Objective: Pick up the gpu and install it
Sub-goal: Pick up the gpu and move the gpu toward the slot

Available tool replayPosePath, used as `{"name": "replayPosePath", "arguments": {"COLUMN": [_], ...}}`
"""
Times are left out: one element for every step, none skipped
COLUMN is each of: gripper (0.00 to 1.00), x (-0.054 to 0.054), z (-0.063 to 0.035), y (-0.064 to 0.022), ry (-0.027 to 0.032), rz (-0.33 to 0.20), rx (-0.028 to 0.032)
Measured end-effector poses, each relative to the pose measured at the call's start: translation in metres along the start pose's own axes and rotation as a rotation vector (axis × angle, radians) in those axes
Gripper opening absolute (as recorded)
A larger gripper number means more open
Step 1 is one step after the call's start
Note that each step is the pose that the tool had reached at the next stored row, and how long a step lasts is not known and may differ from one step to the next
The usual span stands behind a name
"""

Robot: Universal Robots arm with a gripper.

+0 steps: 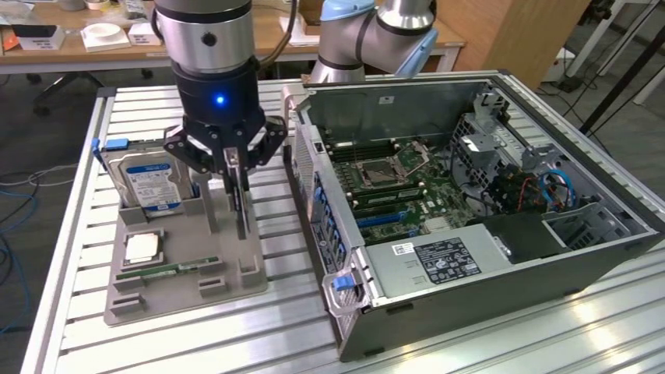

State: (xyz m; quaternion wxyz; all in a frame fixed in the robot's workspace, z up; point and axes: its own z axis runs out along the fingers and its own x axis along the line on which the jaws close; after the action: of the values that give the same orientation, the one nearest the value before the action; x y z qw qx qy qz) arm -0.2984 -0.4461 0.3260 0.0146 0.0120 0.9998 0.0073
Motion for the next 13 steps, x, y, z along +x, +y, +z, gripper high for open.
{"name": "replayPosePath", "arguments": {"gripper": [0.25, 0.25, 0.25, 0.25, 0.25, 0.25, 0.25, 0.25, 0.25, 0.25, 0.25, 0.25, 0.25], "x": [0.0, 0.0, 0.0, -0.0001, -0.0001, -0.0001, -0.0001, -0.0001, -0.0001, -0.0002, -0.0002, -0.0002, -0.0002], "z": [-0.0006, -0.0011, -0.0016, -0.0021, -0.0027, -0.0032, -0.0037, -0.0043, -0.0048, -0.0053, -0.0058, -0.0064, -0.0069], "y": [0.0, 0.0, 0.0, 0.0, 0.0001, 0.0001, 0.0, 0.0001, 0.0001, 0.0001, 0.0001, 0.0001, 0.0001], "ry": [0.0, -0.0001, -0.0001, 0.0, -0.0001, 0.0, -0.0001, 0.0, 0.0, 0.0, -0.0001, 0.0, -0.0001], "rz": [0.0, 0.0, 0.0, 0.0, 0.0, 0.0, 0.0, 0.0, 0.0, 0.0, 0.0, 0.0, 0.0], "rx": [0.0, 0.0, 0.0, 0.0, 0.0, 0.0, 0.0, 0.0001, 0.0, 0.0001, 0.0, 0.0, 0.0]}}
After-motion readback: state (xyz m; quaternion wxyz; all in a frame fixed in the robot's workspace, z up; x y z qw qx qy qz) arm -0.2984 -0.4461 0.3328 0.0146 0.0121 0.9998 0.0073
